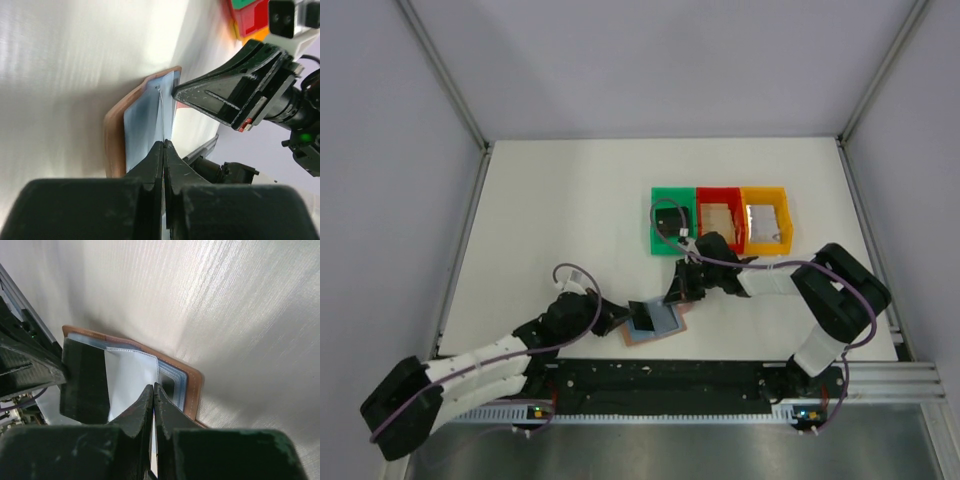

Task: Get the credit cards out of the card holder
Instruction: Remove the credit card from the card holder.

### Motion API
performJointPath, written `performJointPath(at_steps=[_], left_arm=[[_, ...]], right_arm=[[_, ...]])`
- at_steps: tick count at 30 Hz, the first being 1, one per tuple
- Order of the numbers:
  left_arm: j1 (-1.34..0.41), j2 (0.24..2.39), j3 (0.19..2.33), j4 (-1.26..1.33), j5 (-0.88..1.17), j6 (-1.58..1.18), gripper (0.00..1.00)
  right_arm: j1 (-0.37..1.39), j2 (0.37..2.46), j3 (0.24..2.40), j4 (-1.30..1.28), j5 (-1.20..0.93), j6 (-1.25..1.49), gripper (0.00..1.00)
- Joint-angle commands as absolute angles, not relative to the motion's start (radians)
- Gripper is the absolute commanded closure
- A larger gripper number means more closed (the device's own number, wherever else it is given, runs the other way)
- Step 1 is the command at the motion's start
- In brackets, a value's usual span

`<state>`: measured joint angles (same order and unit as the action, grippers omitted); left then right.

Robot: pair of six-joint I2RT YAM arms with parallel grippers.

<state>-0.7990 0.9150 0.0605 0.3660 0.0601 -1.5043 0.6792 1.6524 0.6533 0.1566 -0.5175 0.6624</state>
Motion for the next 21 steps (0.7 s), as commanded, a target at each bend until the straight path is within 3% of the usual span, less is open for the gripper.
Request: performJointPath(at_steps=[1, 5, 12, 14, 18, 21], left_arm=[[-0.795, 0.634, -0.038, -0.048, -0.165, -1.437, 1.0], [-0.784, 0.47, -0.048, -0.124, -0.201, -1.399, 1.0], [-0.781, 0.468, -0.017, 0.047, -0.155, -1.244, 1.0], [-0.781, 0.466, -0.009, 0.116, -0.143, -1.185, 1.0], [-0.781, 0.463, 0.063, 0.263, -0.112, -1.065, 1.0], [-0.781, 0.463, 0.09, 0.362, -0.081, -0.979, 1.0]], right_arm=[[0.652, 1.683, 0.6, 0.058, -0.376, 0.63, 1.0], [0.635, 1.652, 0.584, 0.058, -0.357, 0.638, 1.0], [0.624, 1.467, 0.534, 0.112, -0.365, 0.618, 0.99], [0.624, 1.39, 0.535, 0.098, -0.377, 0.597, 0.92], [0.623, 1.218, 0.535, 0.09, -0.403, 0.575, 0.69], [0.623, 1.122, 0.532, 0.113, -0.457, 0.563, 0.59]])
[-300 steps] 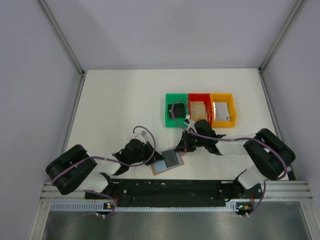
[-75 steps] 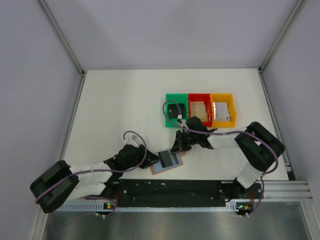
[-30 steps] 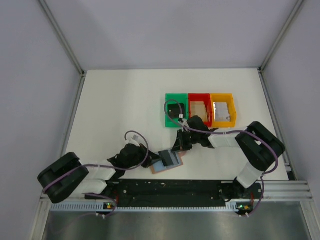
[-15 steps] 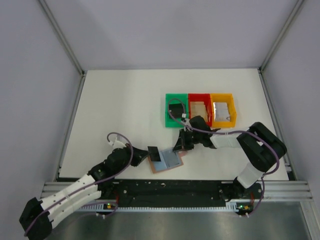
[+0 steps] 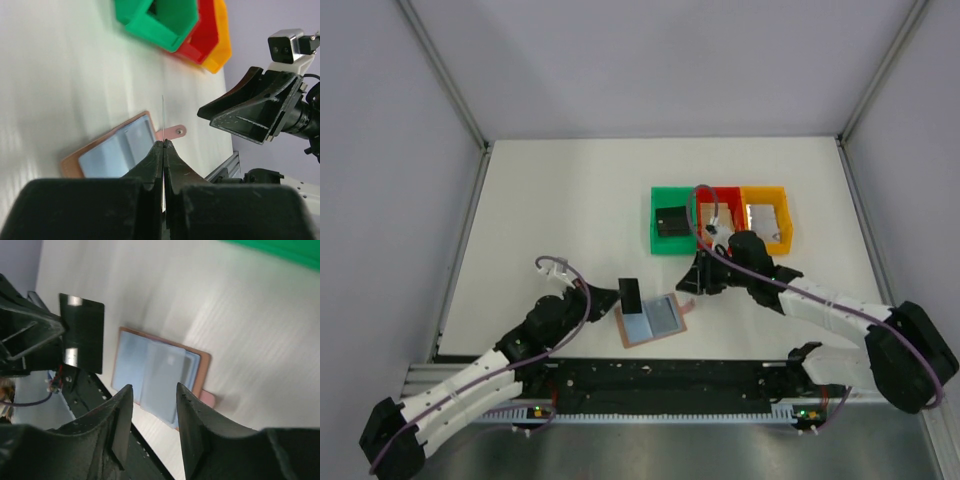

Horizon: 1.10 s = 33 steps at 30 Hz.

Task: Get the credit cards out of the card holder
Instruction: Remove the credit card from the card holder, then place the credit card in the storage box.

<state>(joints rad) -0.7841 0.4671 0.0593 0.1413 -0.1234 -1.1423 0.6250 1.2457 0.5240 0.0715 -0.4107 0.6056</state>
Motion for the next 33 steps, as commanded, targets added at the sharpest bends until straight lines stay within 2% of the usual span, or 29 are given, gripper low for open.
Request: performJointPath(at_steps=[1, 5, 11, 12, 18, 23, 27, 33], left_arm=[[-0.781, 0.466, 0.1, 0.385, -0.072, -0.954, 1.0], [-0.781, 0.482, 0.123, 0.487, -0.032, -0.89, 1.0], [-0.781, 0.546, 0.167, 0.584, 0.072, -0.855, 1.0], [-0.782, 0.561, 0.176, 0.592, 0.089, -0.842, 1.0], [-0.781, 0.623, 0.209, 0.646, 0.164, -0.801, 1.0], [-0.781, 0.672, 0.229, 0.702, 0.224, -0.804, 1.0], [-0.781, 0.703, 0.241, 0.735, 0.256, -0.808, 1.0], [-0.781, 0.703, 0.255, 0.703, 0.267, -0.796, 1.0]], right_arm=[[0.623, 1.097, 0.534, 0.126, -0.48, 0.558, 0.56], [0.623, 1.029, 0.543, 0.173, -0.575, 0.537, 0.43], [0.624, 1.032, 0.517, 0.366, -0.715, 0.604, 0.36], [0.624, 1.034, 0.517, 0.388, -0.727, 0.612, 0.33], [0.624, 1.055, 0.532, 0.429, -0.759, 0.595, 0.32], [0.64, 1.106, 0.541, 0.521, -0.801, 0.627, 0.34], [0.669, 1.153, 0.568, 0.537, -0.813, 0.615, 0.41], [0.68, 1.163, 0.574, 0.551, -0.831, 0.589, 0.75]])
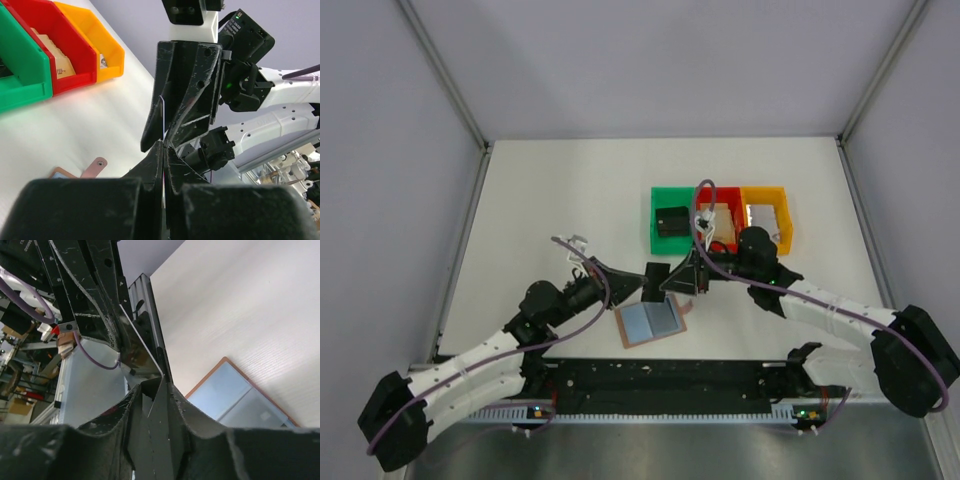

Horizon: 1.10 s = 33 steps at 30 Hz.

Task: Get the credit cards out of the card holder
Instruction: Place the credit card in the storage box.

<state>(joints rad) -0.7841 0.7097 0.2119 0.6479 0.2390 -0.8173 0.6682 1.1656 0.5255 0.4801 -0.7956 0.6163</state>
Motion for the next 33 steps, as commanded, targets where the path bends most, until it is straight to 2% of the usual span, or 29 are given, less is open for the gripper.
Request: performJointPath(at_steps=[1, 3, 4, 13, 16, 20, 24, 33], left_arm=[[-0.781, 0.7, 0.255, 0.693, 0.265, -0.793, 1.0], [-0.781, 0.695, 0.258, 0.67, 0.261, -0.79, 1.0], [-0.782, 0.693, 0.262, 0.655, 0.261, -0.785, 1.0], [-0.747, 0.638, 0.288, 0.443, 0.216, -0.88, 0.44], [-0.723, 0.612, 0.291, 0.391, 0.204, -0.958, 0.3], [-0.666, 0.606, 0.347, 0.221, 0.183, -1.087, 0.18], [-0.601, 0.644, 0.399, 0.088, 0.216, -1.221, 0.15], [-0.586, 0.819, 0.482, 0.078, 0.35, -1.327, 0.17]], right_arm=[[0.678, 1.161, 0.575, 0.546, -0.834, 0.58, 0.82], [0.68, 1.154, 0.581, 0.519, -0.838, 0.542, 1.0], [0.678, 1.147, 0.584, 0.499, -0.838, 0.52, 1.0], [0.687, 1.052, 0.653, 0.095, -0.709, 0.007, 1.0], [0.715, 1.035, 0.666, 0.016, -0.551, -0.131, 1.0], [0.788, 1.022, 0.646, 0.009, -0.416, -0.325, 1.0], [0.87, 1.02, 0.624, 0.025, -0.301, -0.468, 1.0], [0.948, 1.023, 0.611, 0.064, -0.213, -0.6, 1.0]])
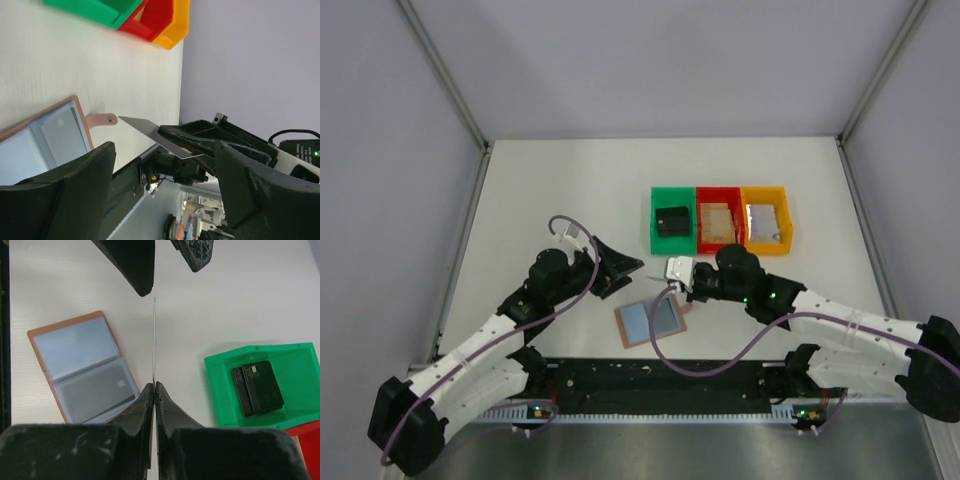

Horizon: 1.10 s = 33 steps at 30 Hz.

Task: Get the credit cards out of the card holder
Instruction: Place the credit card in the storage box.

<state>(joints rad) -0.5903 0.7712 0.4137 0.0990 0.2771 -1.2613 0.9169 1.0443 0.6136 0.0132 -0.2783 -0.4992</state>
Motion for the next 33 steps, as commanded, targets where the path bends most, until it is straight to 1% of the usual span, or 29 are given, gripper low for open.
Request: performJointPath(at_steps=[1, 7, 9, 11, 14, 20, 24, 27, 28, 29, 31, 33], left_arm=[[-0.586, 0.836, 0.497, 0.066, 0.362, -1.327, 0.17], [-0.586, 0.913, 0.551, 0.04, 0.452, -1.348, 0.21], [-0.587, 0.931, 0.551, 0.04, 0.454, -1.37, 0.23], [-0.587, 0.945, 0.546, 0.058, 0.453, -1.388, 0.28], [-0.589, 0.962, 0.549, 0.08, 0.454, -1.41, 0.34], [-0.589, 0.989, 0.551, 0.092, 0.456, -1.431, 0.47], [-0.587, 0.997, 0.535, 0.123, 0.448, -1.448, 0.62], [-0.586, 0.996, 0.517, 0.159, 0.442, -1.465, 0.81], [-0.587, 0.993, 0.508, 0.179, 0.442, -1.471, 0.9], [-0.588, 0.991, 0.499, 0.199, 0.442, -1.477, 1.0], [-0.586, 0.983, 0.486, 0.216, 0.437, -1.473, 1.0], [-0.587, 0.97, 0.474, 0.225, 0.423, -1.454, 1.0]], right_arm=[[0.953, 1.025, 0.611, 0.069, -0.204, -0.61, 1.0], [0.974, 1.046, 0.604, 0.109, -0.173, -0.67, 1.0], [0.985, 1.052, 0.603, 0.121, -0.163, -0.684, 1.0], [0.999, 1.06, 0.603, 0.13, -0.156, -0.712, 1.0], [1.02, 1.069, 0.6, 0.158, -0.124, -0.739, 1.0], [1.054, 1.097, 0.595, 0.21, -0.052, -0.791, 1.0], [1.061, 1.106, 0.589, 0.227, -0.037, -0.799, 1.0], [1.068, 1.106, 0.583, 0.238, -0.029, -0.804, 1.0], [1.068, 1.106, 0.581, 0.239, -0.028, -0.798, 0.99], [1.066, 1.104, 0.578, 0.245, -0.026, -0.793, 0.95], [1.068, 1.103, 0.575, 0.252, -0.029, -0.77, 0.83], [1.068, 1.094, 0.58, 0.255, -0.015, -0.711, 0.73]])
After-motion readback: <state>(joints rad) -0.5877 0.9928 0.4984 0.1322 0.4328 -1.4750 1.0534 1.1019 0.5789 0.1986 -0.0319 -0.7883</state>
